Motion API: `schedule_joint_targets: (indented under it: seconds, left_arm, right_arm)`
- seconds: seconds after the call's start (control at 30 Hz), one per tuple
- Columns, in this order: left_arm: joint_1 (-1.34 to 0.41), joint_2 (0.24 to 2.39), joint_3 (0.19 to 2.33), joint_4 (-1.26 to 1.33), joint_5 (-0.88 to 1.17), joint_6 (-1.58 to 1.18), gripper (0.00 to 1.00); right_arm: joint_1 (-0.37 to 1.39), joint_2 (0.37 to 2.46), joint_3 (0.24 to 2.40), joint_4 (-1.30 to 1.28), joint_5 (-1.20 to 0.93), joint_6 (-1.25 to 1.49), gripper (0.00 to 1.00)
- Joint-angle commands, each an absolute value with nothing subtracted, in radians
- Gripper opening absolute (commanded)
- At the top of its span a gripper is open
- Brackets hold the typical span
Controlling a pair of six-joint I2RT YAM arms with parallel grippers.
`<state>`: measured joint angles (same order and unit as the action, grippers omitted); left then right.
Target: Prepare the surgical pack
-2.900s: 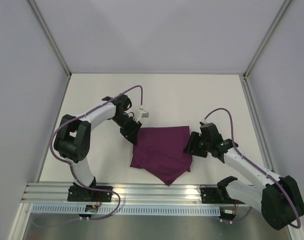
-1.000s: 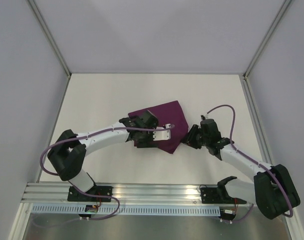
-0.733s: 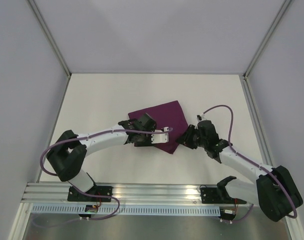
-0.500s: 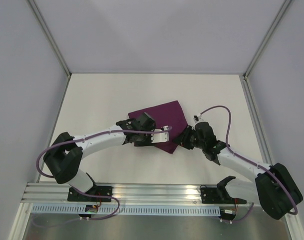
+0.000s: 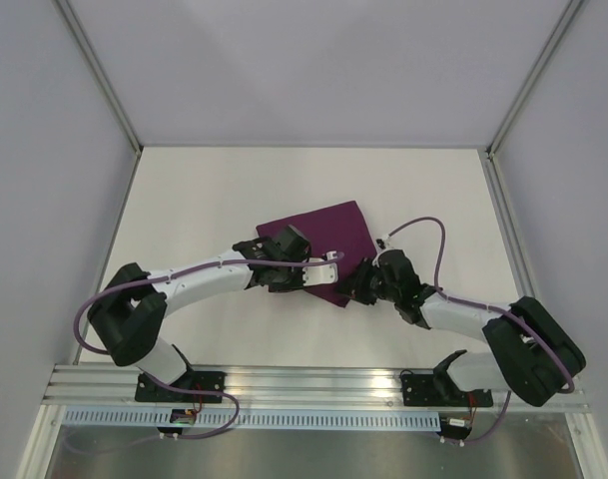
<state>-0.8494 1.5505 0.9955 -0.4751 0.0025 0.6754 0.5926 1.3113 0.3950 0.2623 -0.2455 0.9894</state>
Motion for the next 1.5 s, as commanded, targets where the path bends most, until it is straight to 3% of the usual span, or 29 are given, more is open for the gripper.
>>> schedule_joint_targets:
  seconds: [0.0, 0.13, 0.2, 0.57, 0.9, 1.07, 1.2, 1.47]
  left_arm:
    - [-0.851, 1.554, 0.988, -0.446, 0.025, 0.676, 0.4]
    - [-0.851, 1.543, 0.999, -0.446, 0.014, 0.675, 0.09]
    - [-0.851, 1.537, 1.009, -0.46, 0.02, 0.669, 0.0]
    - [-0.851, 1.433, 1.049, -0.459, 0.078, 0.609, 0.0]
    - [-0.851, 1.419, 1.038, -0.451, 0.066, 0.638, 0.0]
    - [-0.851, 1.407, 1.031, -0.445, 0.064, 0.652, 0.0]
    - [-0.851, 1.39, 1.008, -0.446, 0.06, 0.661, 0.0]
    - [-0.85, 1.376, 0.973, -0.451, 0.045, 0.687, 0.0]
  right_arm:
    - [0.601, 1.344, 0.396, 0.377, -0.253, 1.015, 0.18]
    - [0.62, 1.371, 0.42, 0.391, -0.256, 1.014, 0.16]
    - [0.644, 1.393, 0.439, 0.408, -0.258, 1.015, 0.15]
    - [0.684, 1.598, 0.524, 0.613, -0.27, 1.109, 0.11]
    - [0.684, 1.617, 0.623, 0.608, -0.155, 1.104, 0.08]
    - [0.673, 1.678, 0.618, 0.653, -0.052, 1.144, 0.0]
    - [0.661, 1.701, 0.586, 0.826, -0.002, 1.164, 0.01]
    - [0.657, 1.695, 0.571, 0.838, 0.248, 1.091, 0.0]
